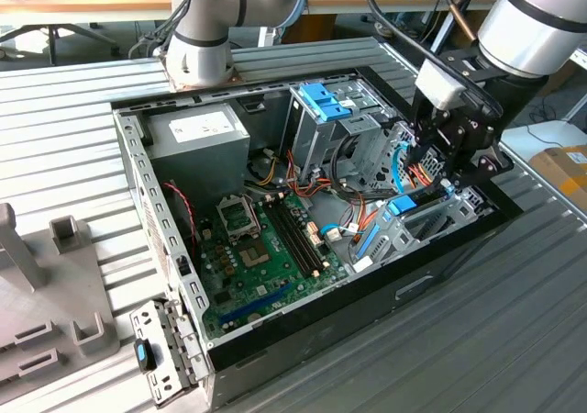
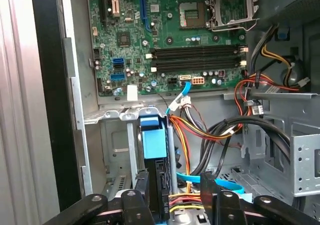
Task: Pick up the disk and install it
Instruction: 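Insert the disk into the insertion slot, then insert the first disk wire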
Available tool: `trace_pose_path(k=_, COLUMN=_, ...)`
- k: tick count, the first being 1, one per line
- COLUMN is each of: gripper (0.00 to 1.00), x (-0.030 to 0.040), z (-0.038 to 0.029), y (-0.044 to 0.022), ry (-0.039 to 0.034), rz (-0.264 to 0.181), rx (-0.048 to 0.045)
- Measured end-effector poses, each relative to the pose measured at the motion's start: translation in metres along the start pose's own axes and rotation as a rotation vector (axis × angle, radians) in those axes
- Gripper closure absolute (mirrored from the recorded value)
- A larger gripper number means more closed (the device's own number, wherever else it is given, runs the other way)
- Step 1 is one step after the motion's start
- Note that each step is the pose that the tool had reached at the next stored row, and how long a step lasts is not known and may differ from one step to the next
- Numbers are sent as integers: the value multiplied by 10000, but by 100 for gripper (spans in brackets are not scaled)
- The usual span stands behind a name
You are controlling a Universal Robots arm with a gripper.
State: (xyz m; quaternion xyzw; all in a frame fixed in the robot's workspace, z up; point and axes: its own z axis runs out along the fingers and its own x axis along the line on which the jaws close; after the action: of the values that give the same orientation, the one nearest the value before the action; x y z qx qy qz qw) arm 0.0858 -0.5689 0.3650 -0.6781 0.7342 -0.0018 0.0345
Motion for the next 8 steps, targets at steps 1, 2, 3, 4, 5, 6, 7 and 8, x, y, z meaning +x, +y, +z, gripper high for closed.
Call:
trace_pose_path(k=1, gripper=47, x=-3, z=2, y=-30, ry=-100, rz=7, rx=-16)
trace_pose_path(k=2, gripper=47, x=-5, z=3, y=-53, ry=-162, rz=10, rx=-23)
trace_pose_path(k=3, gripper=47, x=-6, z=4, y=-72, ry=-190, rz=12, rx=-27)
trace_pose_path(k=4, gripper=47, x=-7, z=4, y=-74, ry=-191, rz=12, rx=-27)
trace_pose_path(k=5, gripper=47, x=-7, z=4, y=-74, ry=-191, rz=13, rx=-28)
trace_pose_path(k=6, gripper=47, x=-7, z=4, y=-74, ry=-191, rz=13, rx=-28)
trace_pose_path(k=7, gripper=47, x=-7, z=4, y=-76, ry=-191, rz=12, rx=-28)
trace_pose_path(k=8, gripper=47, x=-7, z=4, y=-77, ry=-191, rz=12, rx=-28)
